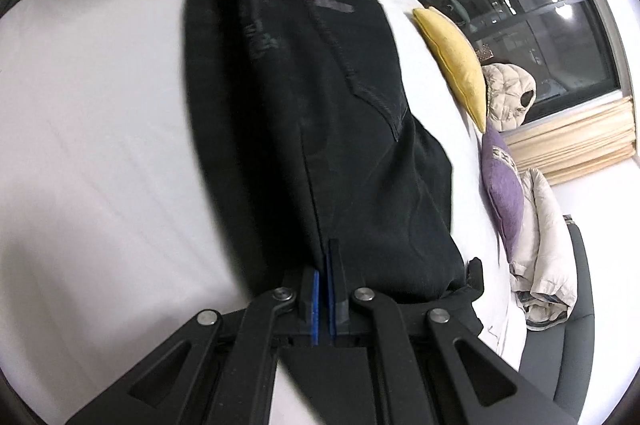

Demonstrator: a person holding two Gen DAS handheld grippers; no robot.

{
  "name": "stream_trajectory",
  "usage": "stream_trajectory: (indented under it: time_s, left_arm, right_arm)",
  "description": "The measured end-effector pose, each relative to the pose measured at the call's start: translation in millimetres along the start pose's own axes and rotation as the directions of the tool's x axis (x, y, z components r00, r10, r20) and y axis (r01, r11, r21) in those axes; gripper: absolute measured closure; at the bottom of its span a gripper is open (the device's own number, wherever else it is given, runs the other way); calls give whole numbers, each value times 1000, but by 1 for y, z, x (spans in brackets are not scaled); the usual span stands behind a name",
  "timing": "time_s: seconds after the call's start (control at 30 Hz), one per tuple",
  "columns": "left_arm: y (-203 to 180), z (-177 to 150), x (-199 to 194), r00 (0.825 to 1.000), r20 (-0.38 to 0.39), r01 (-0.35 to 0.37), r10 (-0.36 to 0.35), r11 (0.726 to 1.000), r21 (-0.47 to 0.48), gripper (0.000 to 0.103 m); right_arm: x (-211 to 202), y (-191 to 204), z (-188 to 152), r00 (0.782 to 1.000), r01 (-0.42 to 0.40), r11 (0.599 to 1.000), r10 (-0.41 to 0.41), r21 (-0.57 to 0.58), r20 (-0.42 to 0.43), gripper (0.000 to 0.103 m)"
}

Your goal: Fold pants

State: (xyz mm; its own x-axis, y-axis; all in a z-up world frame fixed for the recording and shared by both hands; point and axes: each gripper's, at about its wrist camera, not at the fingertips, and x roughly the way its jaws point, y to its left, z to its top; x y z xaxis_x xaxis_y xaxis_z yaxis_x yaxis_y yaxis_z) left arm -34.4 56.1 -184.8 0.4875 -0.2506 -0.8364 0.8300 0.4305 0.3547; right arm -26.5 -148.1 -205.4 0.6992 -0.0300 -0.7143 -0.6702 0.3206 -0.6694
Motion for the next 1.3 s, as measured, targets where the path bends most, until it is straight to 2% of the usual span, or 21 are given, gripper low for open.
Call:
stream_trajectory:
  time_s: [0.13,0.2,0.4,0.6,0.77,0.8,0.87,0.9,0.93,0.97,1.03,1.07,1.13,1.2,1.27,1.3]
  left_arm:
    - [-3,-1,-3,1000,2,10,-10,1000,12,96]
    - [8,6,4,1000,1,16,-16,1000,10,96]
    - [6,-1,6,1000,3,17,-17,1000,-8,96]
    - [6,-5,20,1000,-5,19,-19,1000,-14,96]
    - [-5,-2,17,998,-25,-57,57,998,12,91]
    - [-3,0,16,997,-47,-55,55,998,2,90]
    - [2,0,6,997,-73,-18,15,999,-36,90]
    - [5,0,-2,997,-73,-2,-2,998,-57,90]
    - [11,0,-12,998,-67,6,-12,997,-83,90]
    - [15,2,-20,998,-58,9,-15,995,-104,90]
    - [36,14,-38,1000,16,26,-23,977,-211,90]
    - [46,22,-43,998,59,44,-29,964,-264,90]
    - [69,43,-42,991,136,65,-16,929,-365,90]
    - [86,60,-26,986,169,89,-15,896,-436,90]
    - [97,73,3,987,159,81,0,862,-501,90]
    - [102,75,24,991,132,86,-16,834,-545,90]
  right_arm:
    - [0,5,1,1000,4,1000,-4,6,-11,100]
    - [0,5,1,1000,9,1000,-8,10,-14,100]
    - [-2,12,6,1000,7,1000,-7,14,-22,100]
    - [13,26,7,999,16,999,-15,28,-40,99]
    - [9,22,3,999,34,998,-33,43,-21,95]
    - [7,20,1,999,34,998,-33,62,-31,88]
    - [-4,11,-1,999,22,991,-17,130,-38,62]
    - [-11,3,-6,1000,10,986,-5,167,-29,32]
    - [-23,-9,-10,1000,-15,975,17,222,-7,18]
    - [-31,-15,-13,999,-31,966,29,257,14,18]
    - [-44,-37,-15,996,-86,926,70,368,56,18]
    - [-46,-53,-13,991,-125,888,95,442,89,18]
    - [-41,-82,-7,975,-218,779,143,587,172,27]
    - [-22,-109,-1,944,-328,630,196,704,264,36]
    - [1,-117,2,924,-381,533,232,755,303,39]
    - [14,-117,3,923,-382,507,253,773,290,41]
